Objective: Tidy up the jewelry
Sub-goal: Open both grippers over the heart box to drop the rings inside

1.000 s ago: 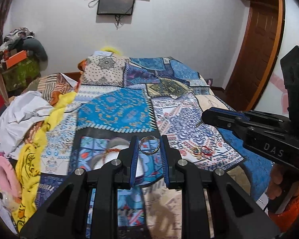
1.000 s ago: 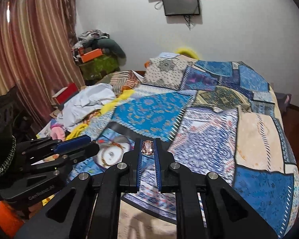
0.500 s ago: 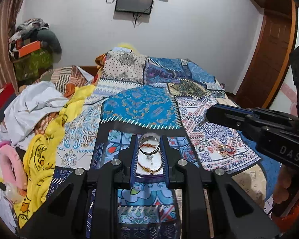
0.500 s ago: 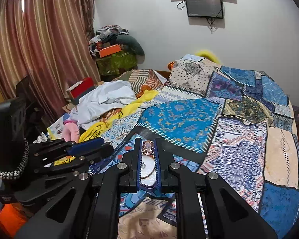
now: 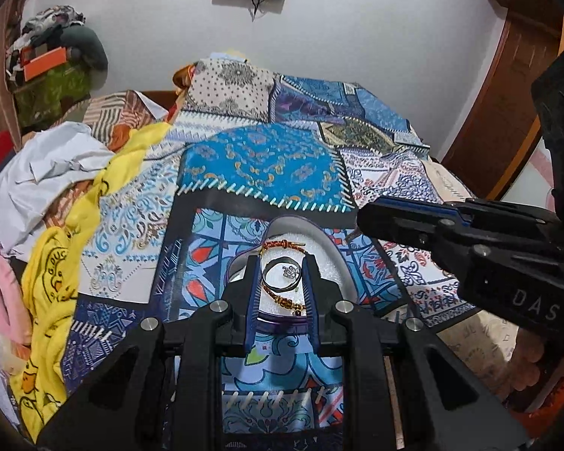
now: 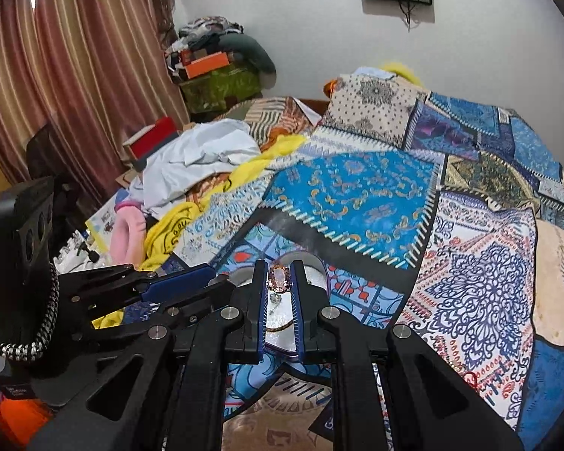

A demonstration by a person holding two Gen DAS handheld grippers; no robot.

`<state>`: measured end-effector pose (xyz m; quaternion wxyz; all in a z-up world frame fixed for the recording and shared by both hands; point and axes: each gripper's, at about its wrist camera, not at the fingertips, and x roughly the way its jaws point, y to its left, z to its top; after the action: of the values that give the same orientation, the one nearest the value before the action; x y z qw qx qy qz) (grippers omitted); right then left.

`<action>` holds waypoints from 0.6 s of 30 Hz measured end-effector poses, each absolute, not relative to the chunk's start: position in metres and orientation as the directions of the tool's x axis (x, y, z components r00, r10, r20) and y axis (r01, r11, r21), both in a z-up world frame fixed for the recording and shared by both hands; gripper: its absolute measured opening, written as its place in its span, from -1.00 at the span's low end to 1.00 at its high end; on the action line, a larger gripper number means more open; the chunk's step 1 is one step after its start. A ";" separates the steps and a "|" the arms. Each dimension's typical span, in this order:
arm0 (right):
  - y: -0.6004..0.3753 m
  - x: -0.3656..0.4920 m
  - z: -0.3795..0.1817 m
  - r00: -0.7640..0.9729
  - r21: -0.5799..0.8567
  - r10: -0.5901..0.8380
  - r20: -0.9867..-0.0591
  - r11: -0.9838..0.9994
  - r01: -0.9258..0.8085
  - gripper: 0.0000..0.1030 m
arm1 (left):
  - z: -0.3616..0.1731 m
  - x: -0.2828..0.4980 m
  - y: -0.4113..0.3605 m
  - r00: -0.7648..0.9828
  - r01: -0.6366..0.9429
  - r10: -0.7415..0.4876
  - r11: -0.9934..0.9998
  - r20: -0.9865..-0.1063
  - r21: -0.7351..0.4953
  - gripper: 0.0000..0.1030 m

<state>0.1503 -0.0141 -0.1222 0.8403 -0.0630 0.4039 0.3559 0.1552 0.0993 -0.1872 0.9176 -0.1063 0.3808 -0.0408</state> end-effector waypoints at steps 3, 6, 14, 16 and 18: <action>-0.012 0.153 -0.129 0.399 0.183 0.535 -0.745 0.739 -0.648 -0.80 | -0.194 0.161 0.101 0.697 -0.010 -0.161 0.972 -0.698 -0.234 -0.60; -0.010 0.155 -0.134 0.389 0.180 0.525 -0.757 0.740 -0.648 -0.80 | -0.196 0.164 0.103 0.692 -0.007 -0.169 0.971 -0.702 -0.241 -0.60; -0.006 0.156 -0.138 0.375 0.193 0.526 -0.763 0.739 -0.645 -0.80 | -0.198 0.165 0.102 0.684 -0.004 -0.165 0.973 -0.711 -0.230 -0.60; -0.006 0.156 -0.137 0.376 0.188 0.523 -0.765 0.740 -0.646 -0.79 | -0.198 0.165 0.101 0.681 -0.007 -0.163 0.973 -0.714 -0.229 -0.60; -0.006 0.155 -0.136 0.380 0.183 0.520 -0.765 0.741 -0.647 -0.75 | -0.198 0.166 0.101 0.679 -0.012 -0.159 0.974 -0.717 -0.227 -0.60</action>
<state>0.1548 -0.0063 -0.1361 0.8273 -0.0732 0.4311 0.3526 0.1658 0.1013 -0.1982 0.9099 -0.1069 0.3988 -0.0404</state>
